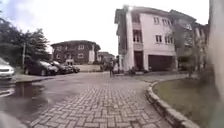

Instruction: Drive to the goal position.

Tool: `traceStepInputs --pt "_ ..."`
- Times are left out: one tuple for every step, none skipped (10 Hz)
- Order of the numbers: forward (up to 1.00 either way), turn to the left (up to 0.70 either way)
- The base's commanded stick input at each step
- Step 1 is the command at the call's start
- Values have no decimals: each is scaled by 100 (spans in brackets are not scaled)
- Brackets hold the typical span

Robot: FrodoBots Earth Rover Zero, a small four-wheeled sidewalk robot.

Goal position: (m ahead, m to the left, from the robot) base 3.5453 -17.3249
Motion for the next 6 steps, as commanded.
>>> traceStepInputs --pt "69 3" --pt "69 3" --pt "69 3" --pt "69 3" --pt "69 3" --pt "69 3"
